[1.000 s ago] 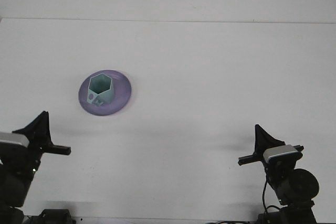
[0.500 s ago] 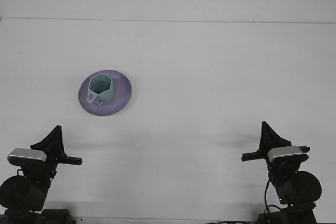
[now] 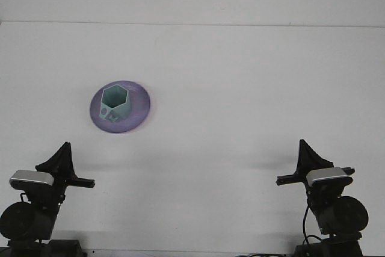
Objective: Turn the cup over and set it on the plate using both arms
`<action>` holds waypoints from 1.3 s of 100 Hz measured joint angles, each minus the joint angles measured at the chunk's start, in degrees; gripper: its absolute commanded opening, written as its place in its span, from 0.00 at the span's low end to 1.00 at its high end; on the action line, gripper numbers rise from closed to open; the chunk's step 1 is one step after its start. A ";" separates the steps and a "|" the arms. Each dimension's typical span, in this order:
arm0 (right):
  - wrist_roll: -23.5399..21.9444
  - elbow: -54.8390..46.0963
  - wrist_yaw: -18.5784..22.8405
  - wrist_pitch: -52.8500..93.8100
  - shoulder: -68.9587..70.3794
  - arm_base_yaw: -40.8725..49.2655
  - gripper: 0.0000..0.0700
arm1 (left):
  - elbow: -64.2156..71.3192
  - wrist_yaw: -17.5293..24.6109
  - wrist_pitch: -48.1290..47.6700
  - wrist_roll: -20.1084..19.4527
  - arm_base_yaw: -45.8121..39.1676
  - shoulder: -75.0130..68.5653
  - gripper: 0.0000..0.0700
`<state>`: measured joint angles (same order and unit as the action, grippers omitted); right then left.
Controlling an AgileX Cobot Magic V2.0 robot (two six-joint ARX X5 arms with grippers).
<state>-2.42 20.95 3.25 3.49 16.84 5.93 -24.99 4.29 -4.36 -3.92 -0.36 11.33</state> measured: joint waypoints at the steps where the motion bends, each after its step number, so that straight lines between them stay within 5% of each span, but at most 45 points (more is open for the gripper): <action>1: 0.00 0.00 0.00 0.02 0.00 0.00 0.00 | 0.72 0.00 0.87 0.00 0.00 -0.28 0.02; 16: 0.00 0.00 0.00 0.00 0.00 0.00 0.00 | 15.06 -0.04 12.74 0.76 0.98 -5.35 0.02; 29: 0.00 0.00 0.00 0.00 0.00 0.00 0.00 | 23.06 -0.85 12.66 2.36 1.75 -9.94 0.02; 117: 0.04 0.00 -0.15 0.00 0.00 0.00 0.00 | 23.04 -1.16 14.21 5.16 2.03 -11.02 0.02; 130: 3.21 -0.15 -2.40 0.57 -0.96 -0.72 0.00 | 23.04 -1.16 14.23 5.16 2.03 -11.02 0.02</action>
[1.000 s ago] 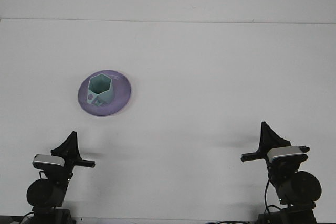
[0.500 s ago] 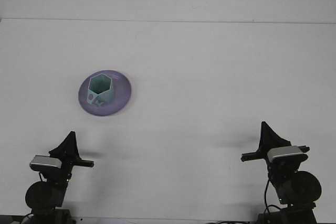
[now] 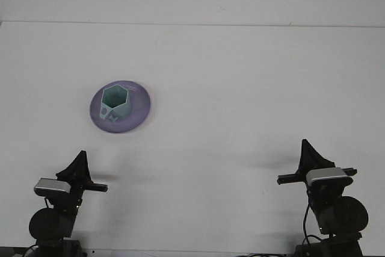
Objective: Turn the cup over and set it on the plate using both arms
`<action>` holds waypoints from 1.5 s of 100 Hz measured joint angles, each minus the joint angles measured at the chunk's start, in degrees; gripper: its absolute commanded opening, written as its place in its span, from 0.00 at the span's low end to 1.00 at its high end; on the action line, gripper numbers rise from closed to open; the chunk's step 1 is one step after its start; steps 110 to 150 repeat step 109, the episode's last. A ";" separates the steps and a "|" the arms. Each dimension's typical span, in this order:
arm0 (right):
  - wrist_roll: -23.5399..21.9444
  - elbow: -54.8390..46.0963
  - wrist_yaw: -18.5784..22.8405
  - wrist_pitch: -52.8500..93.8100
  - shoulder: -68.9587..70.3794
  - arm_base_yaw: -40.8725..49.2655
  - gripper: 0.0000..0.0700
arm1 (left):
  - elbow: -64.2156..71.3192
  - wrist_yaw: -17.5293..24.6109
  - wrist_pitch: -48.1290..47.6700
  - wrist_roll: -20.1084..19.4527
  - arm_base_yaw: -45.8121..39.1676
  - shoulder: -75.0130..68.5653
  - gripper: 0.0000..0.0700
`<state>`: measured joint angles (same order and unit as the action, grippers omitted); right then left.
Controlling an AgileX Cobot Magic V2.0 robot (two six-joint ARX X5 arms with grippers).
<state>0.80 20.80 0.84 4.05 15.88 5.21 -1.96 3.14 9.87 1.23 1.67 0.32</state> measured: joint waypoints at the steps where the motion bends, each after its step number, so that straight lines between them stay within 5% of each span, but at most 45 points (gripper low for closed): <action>1: 0.39 -0.20 -0.11 -0.04 -0.26 -0.22 0.00 | 0.00 0.00 0.00 0.00 0.00 0.00 0.02; 29: 8.96 -17.51 4.15 -1.60 -16.00 -7.63 0.00 | 0.00 0.00 0.00 0.02 0.00 0.00 0.02; 51: 11.43 -19.91 4.04 -2.45 -15.72 -7.96 0.00 | 0.00 0.00 -0.22 0.04 0.00 0.02 0.02; 150: 11.87 -19.91 3.85 -5.42 -15.74 -7.96 0.00 | 0.00 0.00 -0.13 0.22 0.00 0.02 0.02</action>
